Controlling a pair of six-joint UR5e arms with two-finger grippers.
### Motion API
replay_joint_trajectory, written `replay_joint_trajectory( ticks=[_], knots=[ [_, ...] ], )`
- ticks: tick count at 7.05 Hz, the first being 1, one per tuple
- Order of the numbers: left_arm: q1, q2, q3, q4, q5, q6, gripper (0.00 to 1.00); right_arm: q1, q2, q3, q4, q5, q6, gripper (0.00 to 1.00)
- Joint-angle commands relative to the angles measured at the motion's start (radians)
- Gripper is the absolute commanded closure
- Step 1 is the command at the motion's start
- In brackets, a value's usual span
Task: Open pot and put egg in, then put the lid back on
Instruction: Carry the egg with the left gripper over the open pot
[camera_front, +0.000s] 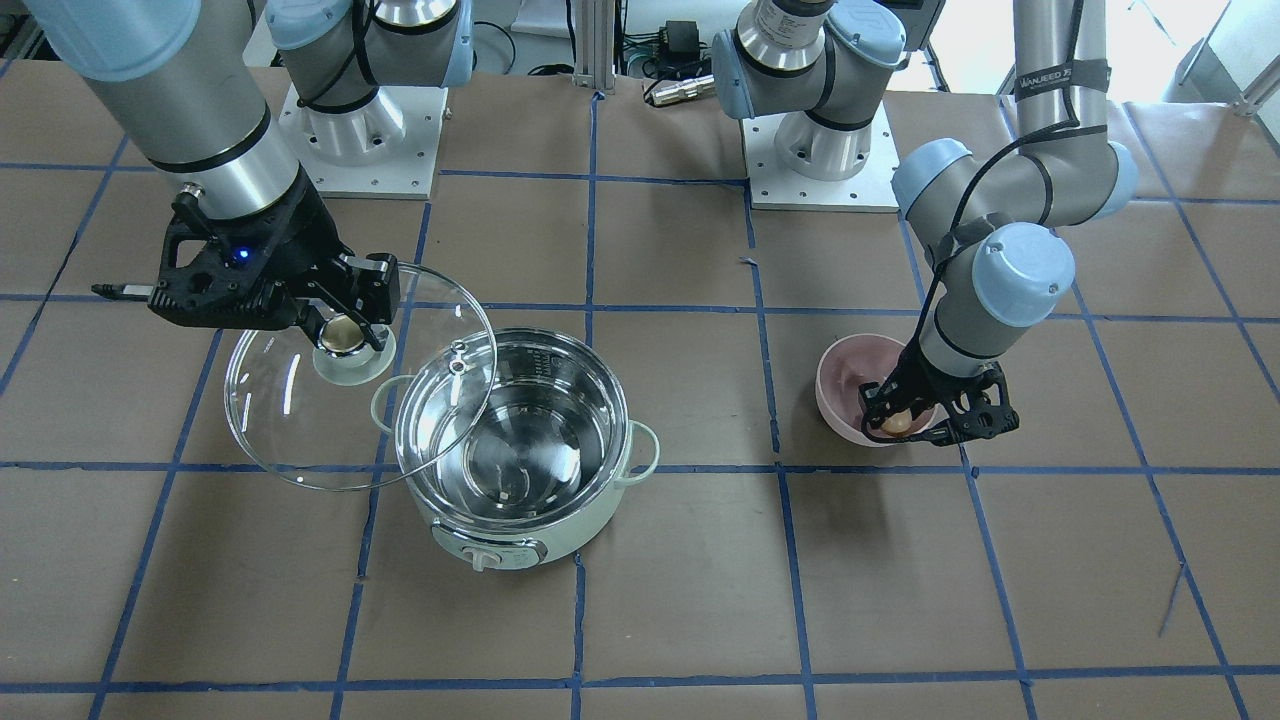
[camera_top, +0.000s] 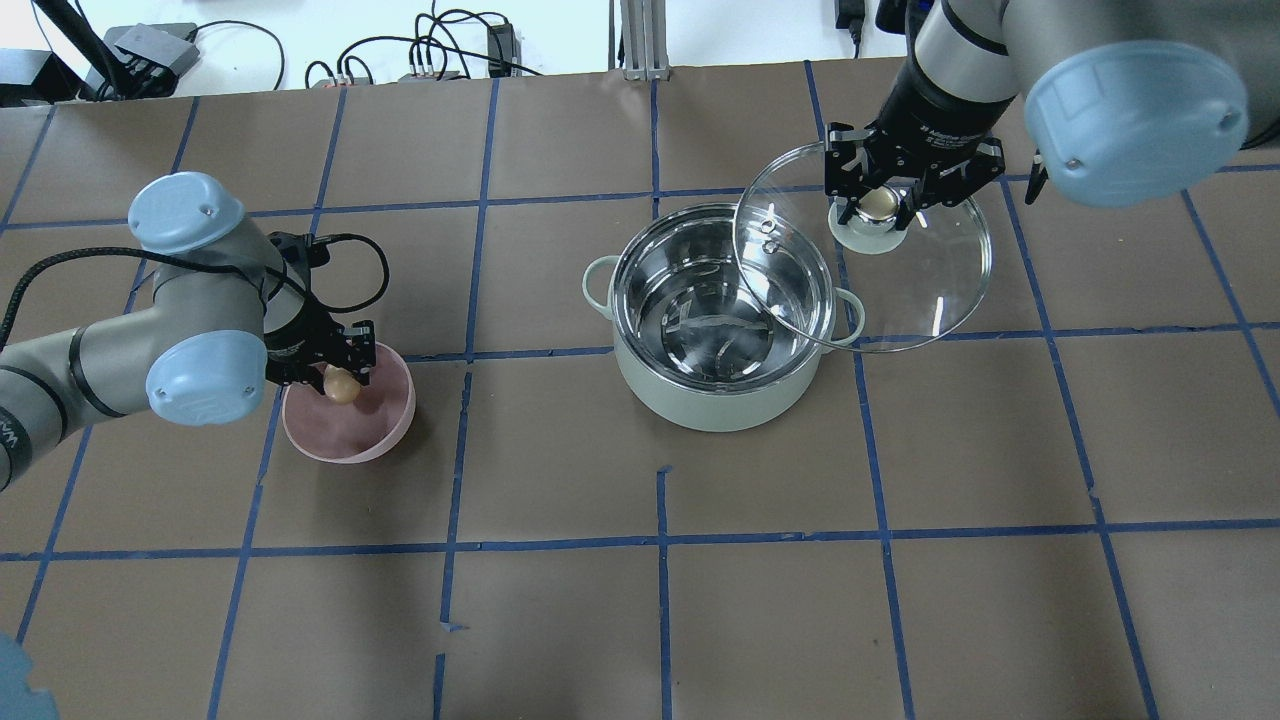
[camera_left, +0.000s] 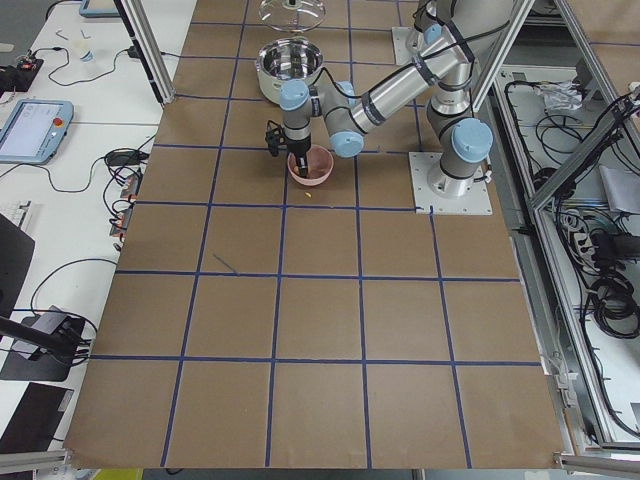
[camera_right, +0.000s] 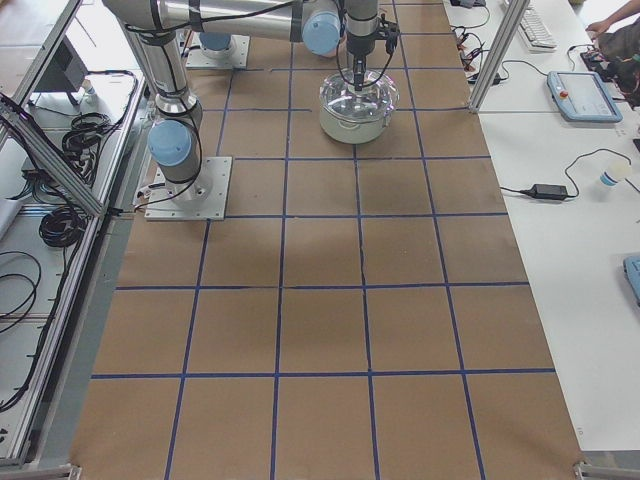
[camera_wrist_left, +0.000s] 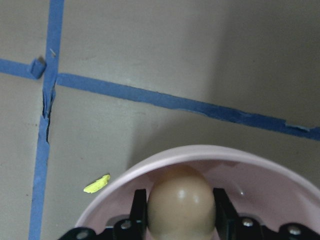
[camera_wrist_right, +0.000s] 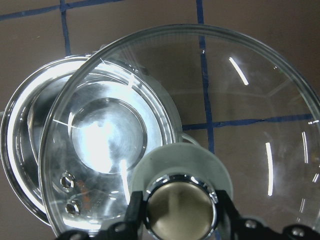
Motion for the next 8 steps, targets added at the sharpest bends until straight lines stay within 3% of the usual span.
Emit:
replay_joint_trajectory(
  ticks=[1, 4, 8],
  knots=[
    [-0.011, 0.038, 0.023, -0.049, 0.000, -0.002, 0.98, -0.037, -0.009, 0.002, 0.031, 0.003, -0.066, 0.85],
    [-0.064, 0.083, 0.191, -0.260, -0.002, 0.001, 0.98, -0.193, -0.012, 0.002, 0.095, 0.006, -0.261, 0.85],
    [-0.367, -0.082, 0.507, -0.328, -0.002, -0.070, 0.98, -0.200, -0.010, 0.004, 0.096, 0.000, -0.298, 0.84]
  ],
)
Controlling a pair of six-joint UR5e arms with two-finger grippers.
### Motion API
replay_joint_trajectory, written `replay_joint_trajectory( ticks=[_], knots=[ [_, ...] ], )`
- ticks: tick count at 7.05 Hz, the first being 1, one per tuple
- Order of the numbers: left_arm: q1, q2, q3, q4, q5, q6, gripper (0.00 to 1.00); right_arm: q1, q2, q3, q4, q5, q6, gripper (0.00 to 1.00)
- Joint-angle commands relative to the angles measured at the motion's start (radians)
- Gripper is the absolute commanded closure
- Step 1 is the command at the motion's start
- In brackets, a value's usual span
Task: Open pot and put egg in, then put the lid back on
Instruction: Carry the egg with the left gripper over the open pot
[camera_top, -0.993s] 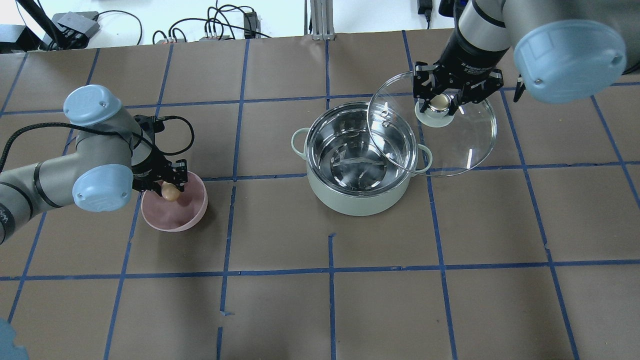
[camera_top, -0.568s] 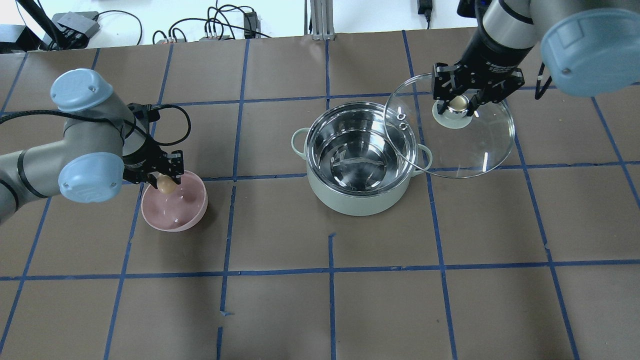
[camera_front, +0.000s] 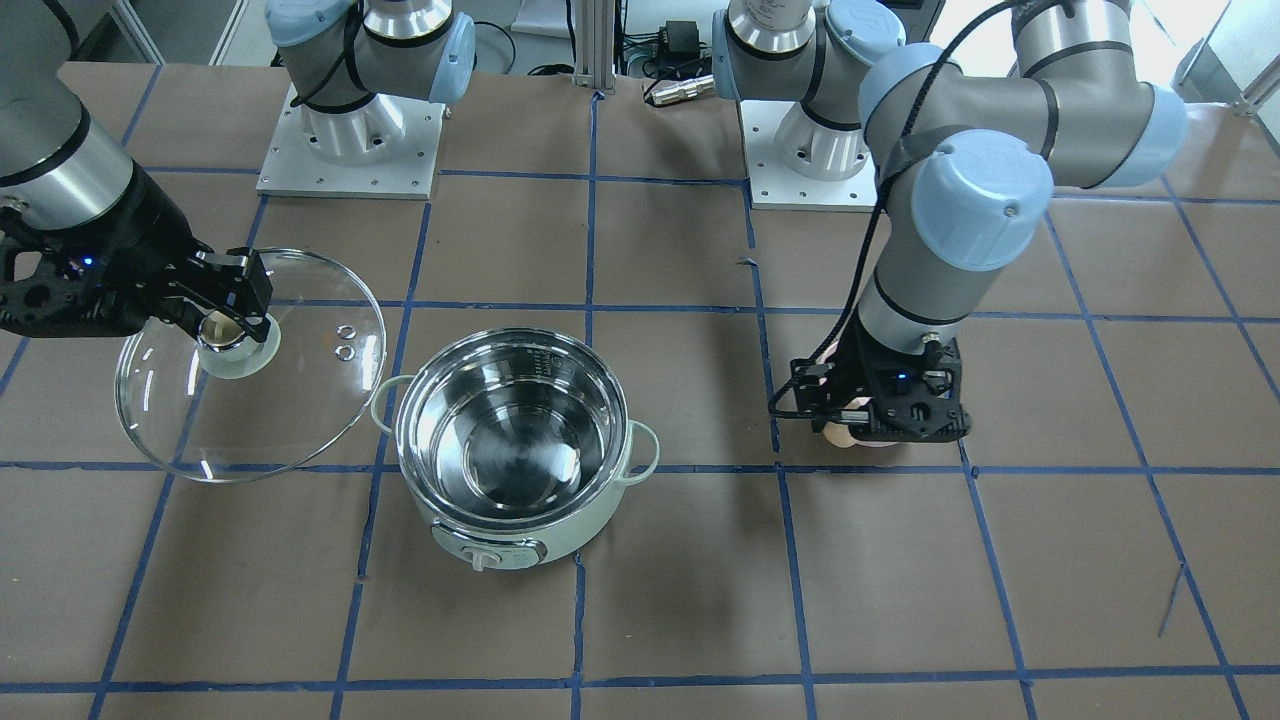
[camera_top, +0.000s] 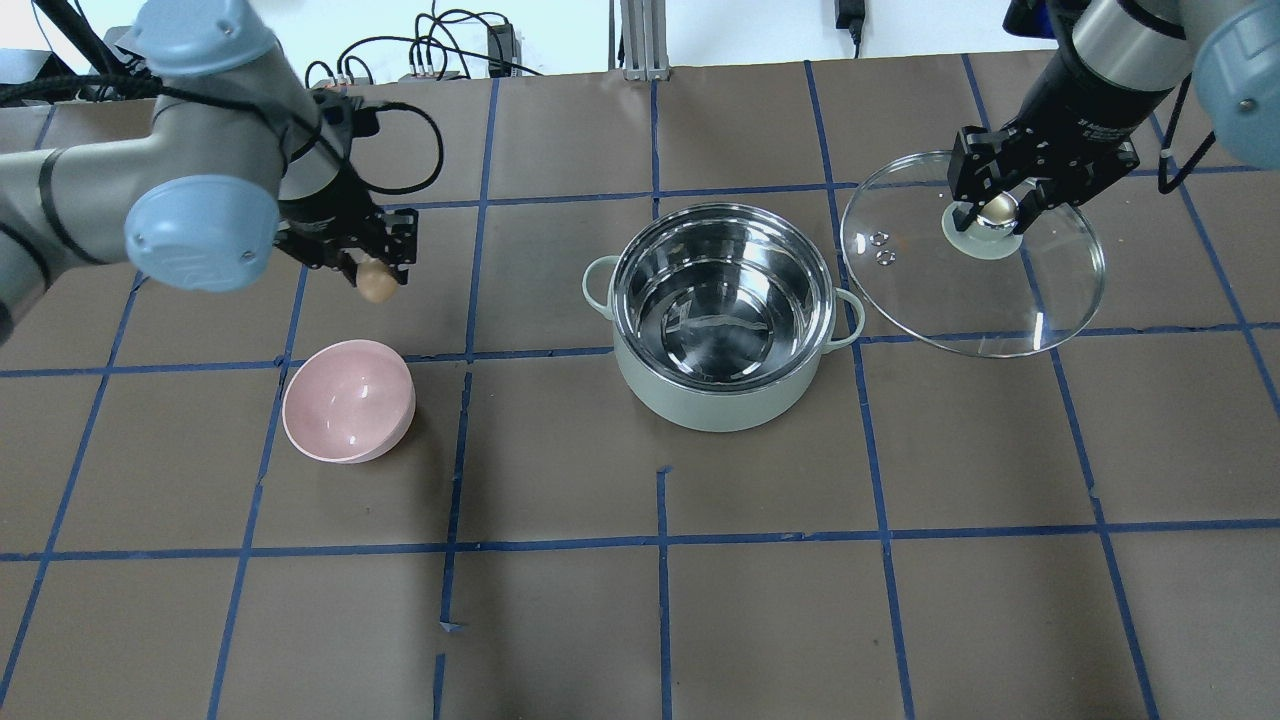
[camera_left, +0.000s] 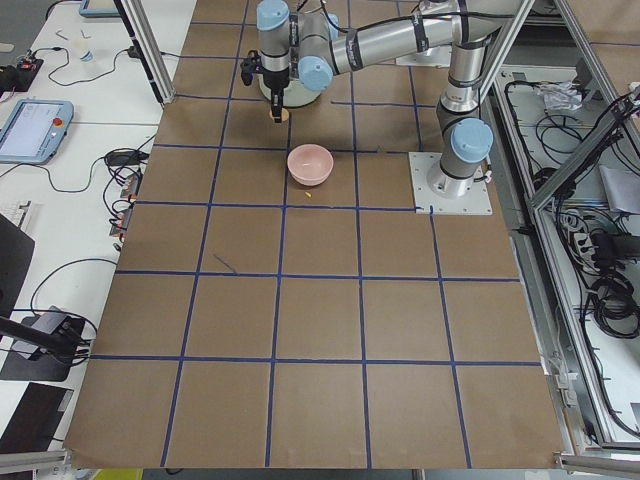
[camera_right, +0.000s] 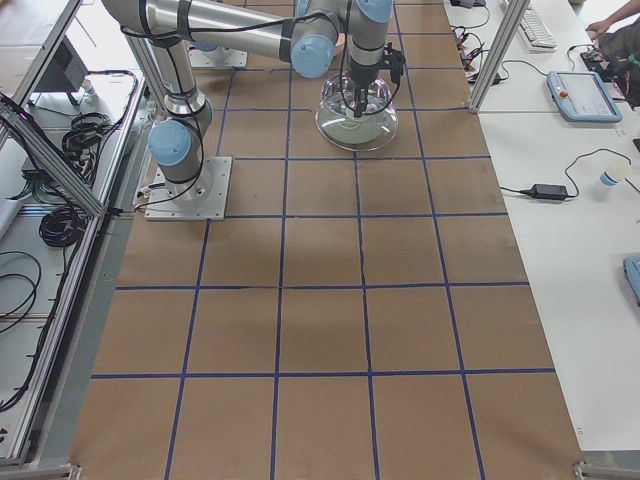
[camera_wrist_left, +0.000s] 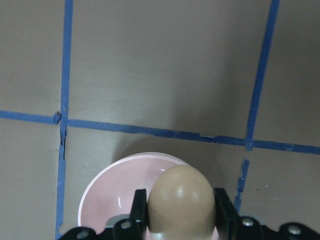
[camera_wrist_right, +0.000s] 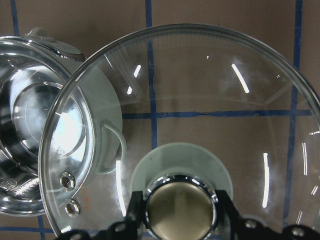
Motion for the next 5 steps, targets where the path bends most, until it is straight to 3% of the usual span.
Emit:
replay_joint_trajectory(
  ticks=[1, 3, 5],
  knots=[
    [-0.198, -0.134, 0.180, -0.002, 0.023, -0.130, 0.98, -0.026, 0.001, 0.000, 0.000, -0.007, -0.035, 0.84],
    [-0.371, -0.194, 0.229, -0.001, 0.066, -0.215, 0.98, -0.039, 0.001, 0.017, 0.000, -0.008, -0.069, 0.84],
    [-0.465, -0.228, 0.230, 0.052, 0.066, -0.214, 0.98, -0.075, 0.001, 0.019, 0.000, -0.008, -0.122, 0.84]
  ],
)
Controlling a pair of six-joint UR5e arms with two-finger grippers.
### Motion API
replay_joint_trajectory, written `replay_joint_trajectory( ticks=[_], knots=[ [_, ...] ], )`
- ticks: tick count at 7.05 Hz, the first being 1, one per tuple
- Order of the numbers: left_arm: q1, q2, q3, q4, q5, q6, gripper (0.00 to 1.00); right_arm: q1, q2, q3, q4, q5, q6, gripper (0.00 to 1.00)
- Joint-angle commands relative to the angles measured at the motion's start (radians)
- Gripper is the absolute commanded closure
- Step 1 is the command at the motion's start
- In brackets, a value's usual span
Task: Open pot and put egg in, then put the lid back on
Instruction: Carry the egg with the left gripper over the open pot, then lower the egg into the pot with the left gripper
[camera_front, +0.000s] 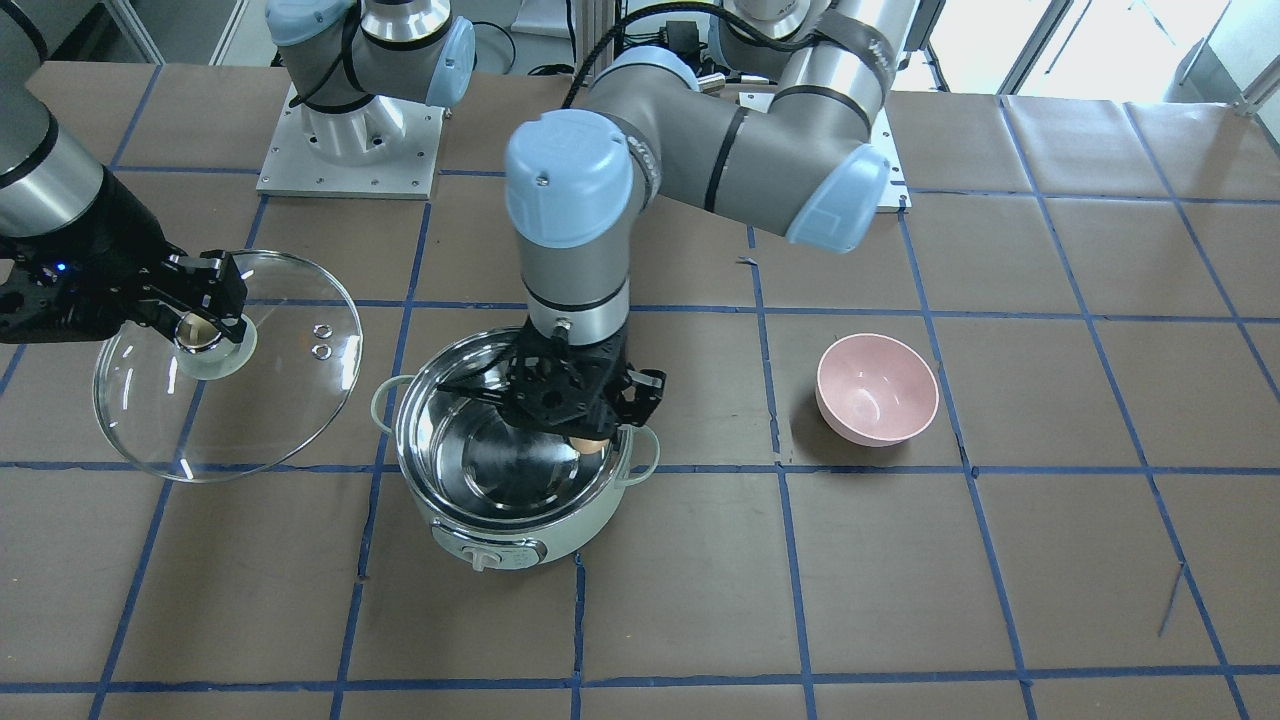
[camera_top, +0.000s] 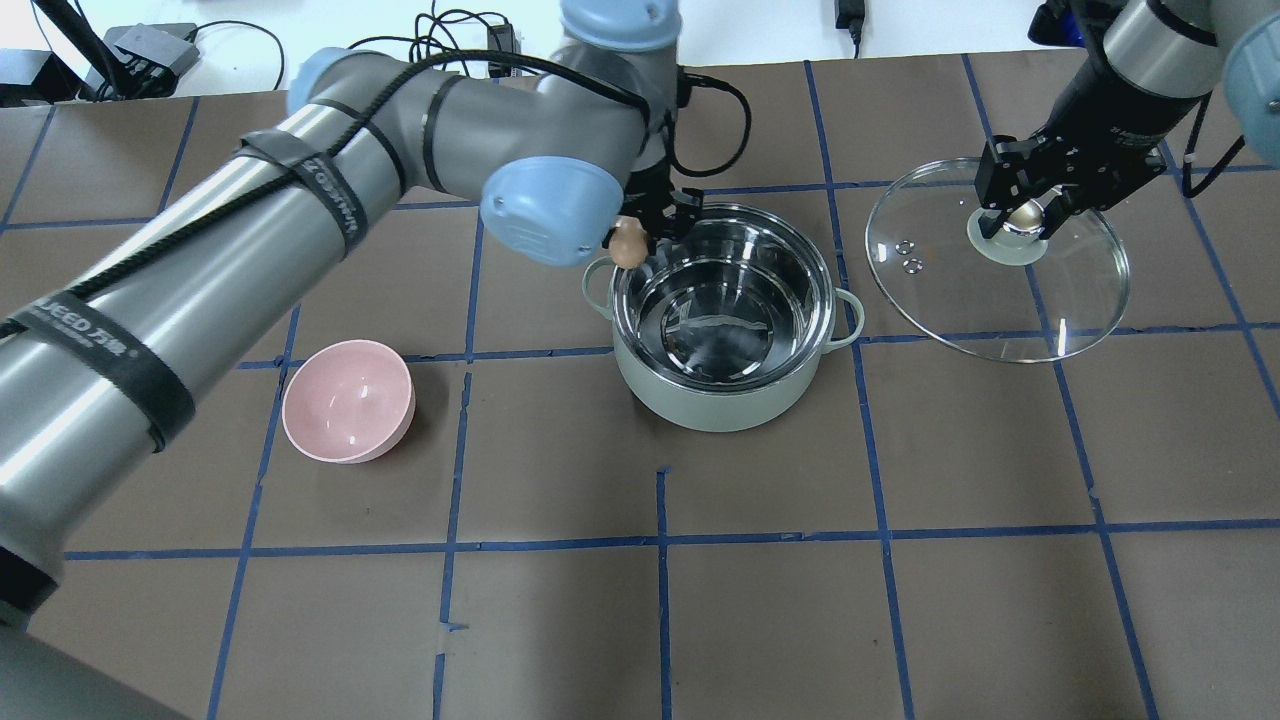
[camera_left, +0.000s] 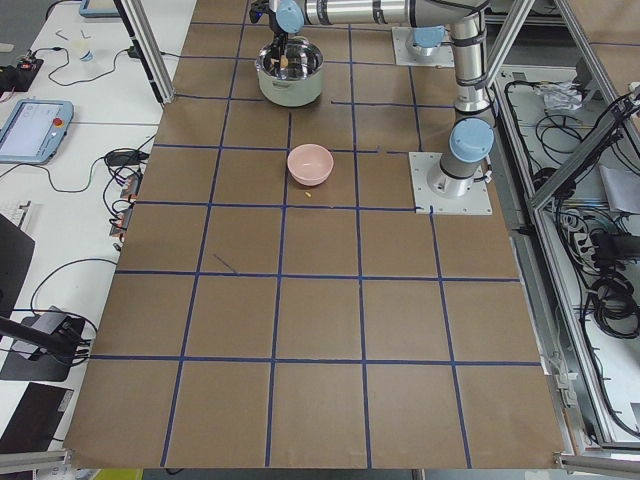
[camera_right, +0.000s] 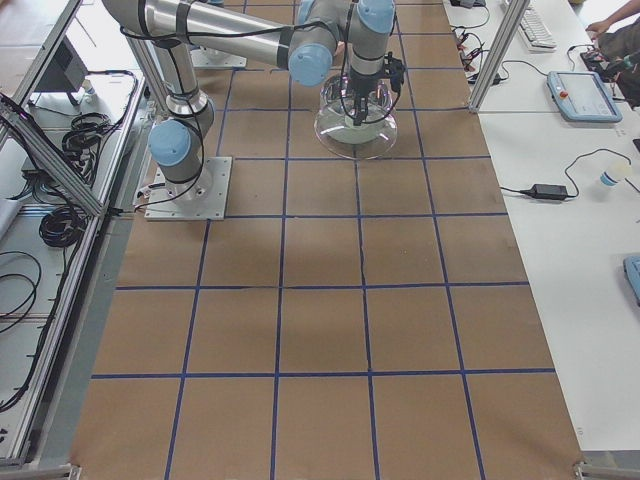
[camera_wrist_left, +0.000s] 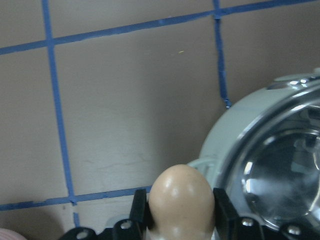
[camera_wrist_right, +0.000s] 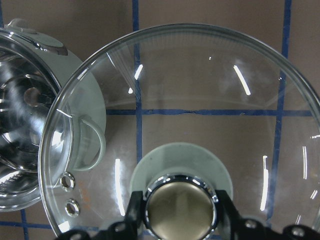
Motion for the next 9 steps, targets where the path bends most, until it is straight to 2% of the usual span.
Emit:
replay_joint_trajectory(
  ticks=[1, 3, 5, 6, 8, 9],
  knots=[
    [-0.072, -0.041, 0.000, 0.038, 0.000, 0.005, 0.98, -0.056, 0.001, 0.004, 0.000, 0.003, -0.076, 0.84],
    [-0.079, -0.103, -0.012, 0.078, -0.003, 0.027, 0.97, -0.065, 0.001, 0.020, -0.002, 0.000, -0.099, 0.84],
    [-0.081, -0.107, -0.017, 0.076, -0.005, 0.041, 0.94, -0.065, 0.001, 0.020, -0.002, 0.000, -0.101, 0.84],
    [-0.079, -0.107, -0.023, 0.076, -0.003, 0.042, 0.89, -0.065, -0.001, 0.020, -0.002, 0.000, -0.099, 0.84],
    [-0.081, -0.091, -0.046, 0.078, -0.003, 0.032, 0.19, -0.065, -0.001, 0.020, -0.002, 0.001, -0.099, 0.84],
    [-0.079, -0.084, -0.043, 0.078, -0.003, 0.024, 0.08, -0.064, -0.001, 0.020, -0.002, 0.001, -0.098, 0.84]
  ],
)
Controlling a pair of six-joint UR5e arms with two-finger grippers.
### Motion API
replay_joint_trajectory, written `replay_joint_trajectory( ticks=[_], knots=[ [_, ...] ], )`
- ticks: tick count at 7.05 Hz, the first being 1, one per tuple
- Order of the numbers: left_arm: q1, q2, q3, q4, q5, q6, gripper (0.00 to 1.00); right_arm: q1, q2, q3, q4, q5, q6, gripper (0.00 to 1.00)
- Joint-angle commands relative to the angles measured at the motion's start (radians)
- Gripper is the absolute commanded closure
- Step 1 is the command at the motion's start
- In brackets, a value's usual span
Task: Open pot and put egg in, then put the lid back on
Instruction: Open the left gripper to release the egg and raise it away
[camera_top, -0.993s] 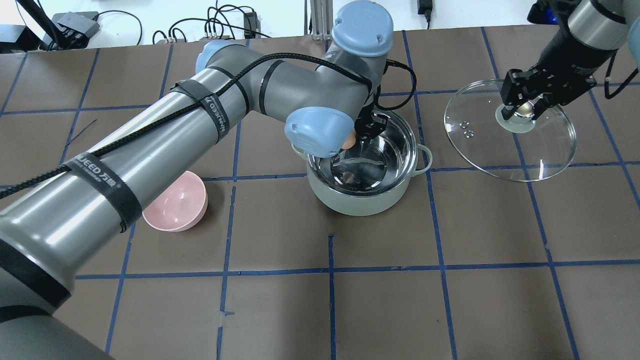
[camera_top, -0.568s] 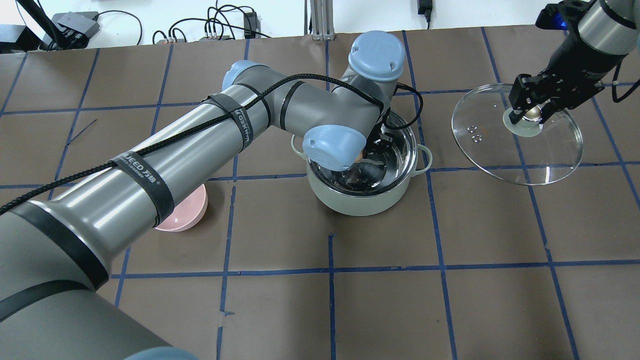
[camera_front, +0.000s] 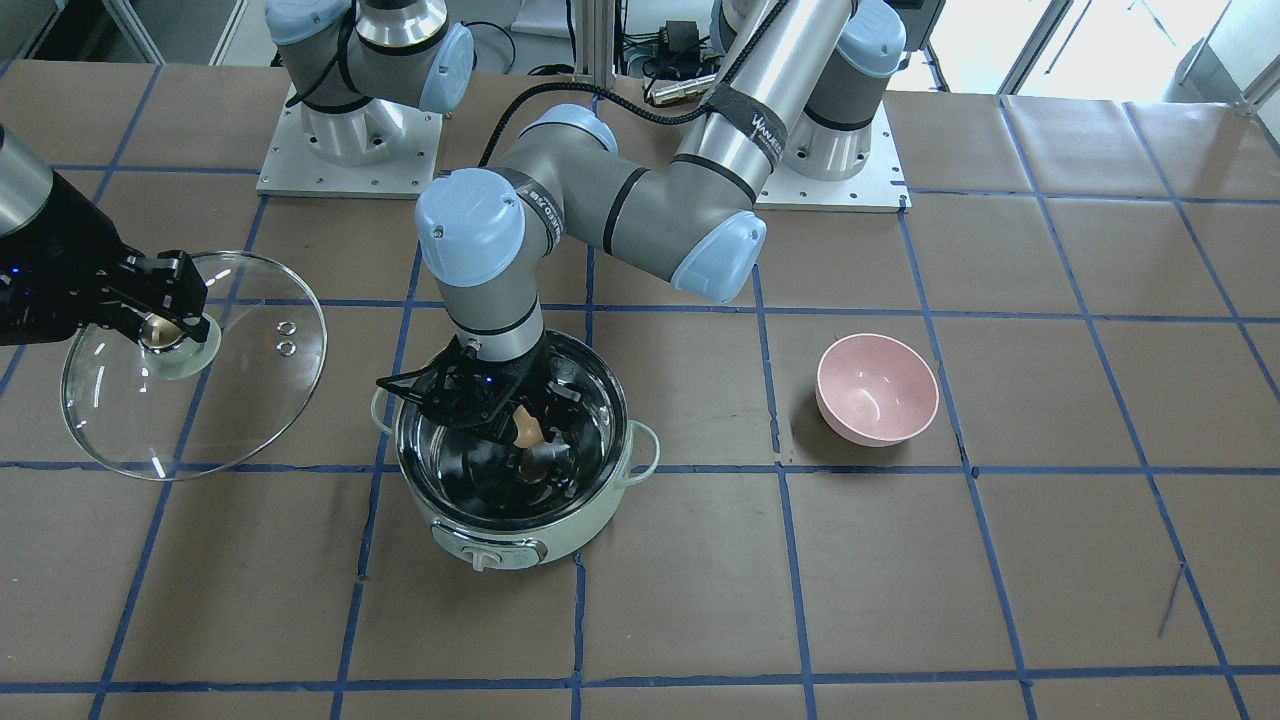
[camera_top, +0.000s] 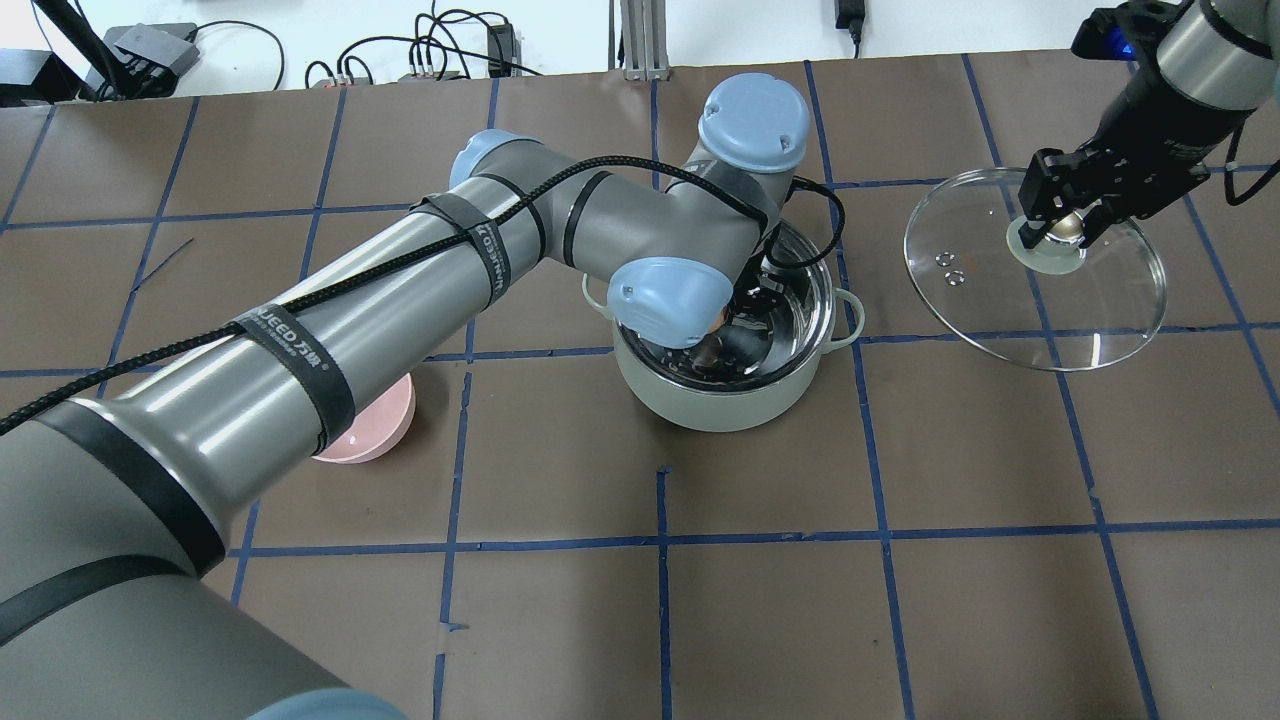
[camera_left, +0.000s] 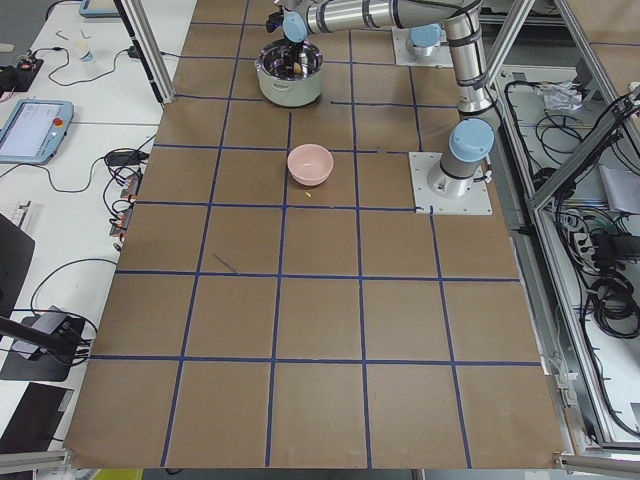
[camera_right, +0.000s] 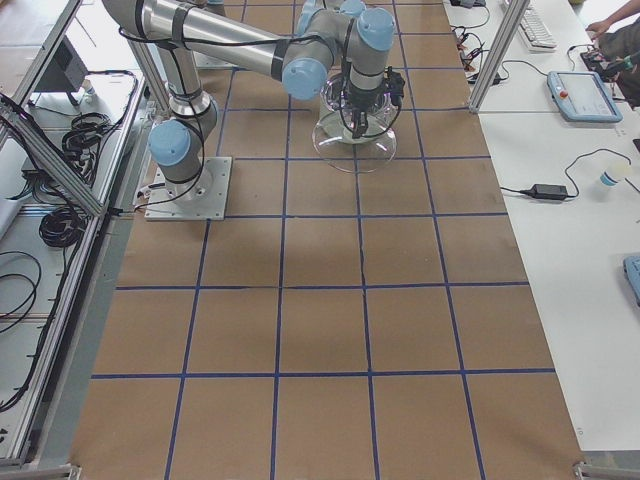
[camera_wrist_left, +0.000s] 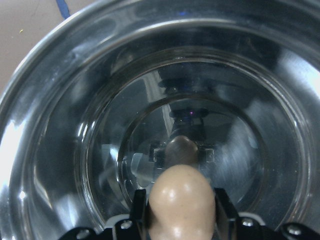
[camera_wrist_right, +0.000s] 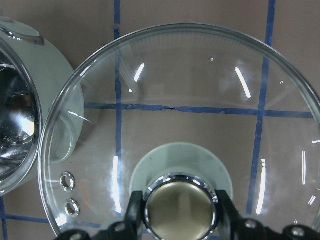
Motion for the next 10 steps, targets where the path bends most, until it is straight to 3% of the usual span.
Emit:
replay_joint_trajectory(
  ticks=[1, 2, 4, 6, 8, 10],
  knots=[
    [-0.001, 0.042, -0.005, -0.010, -0.003, -0.011, 0.06, 0.001, 0.000, 0.000, 0.000, 0.002, 0.003, 0.83],
    [0.001, 0.103, -0.005, -0.015, -0.005, -0.009, 0.05, 0.003, 0.000, 0.000, 0.000, 0.004, 0.004, 0.83],
    [0.028, 0.299, -0.027, -0.235, -0.006, -0.029, 0.05, 0.023, -0.005, -0.005, -0.002, 0.016, 0.103, 0.84],
    [0.143, 0.503, -0.105, -0.383, -0.012, -0.043, 0.07, 0.139, -0.003, -0.006, -0.018, 0.014, 0.237, 0.84],
    [0.311, 0.508, -0.140, -0.391, -0.020, 0.044, 0.07, 0.294, 0.012, -0.009, -0.102, 0.013, 0.427, 0.83],
    [0.363, 0.481, -0.104, -0.385, -0.050, 0.122, 0.06, 0.447, 0.072, -0.011, -0.205, 0.011, 0.552, 0.82]
  ],
)
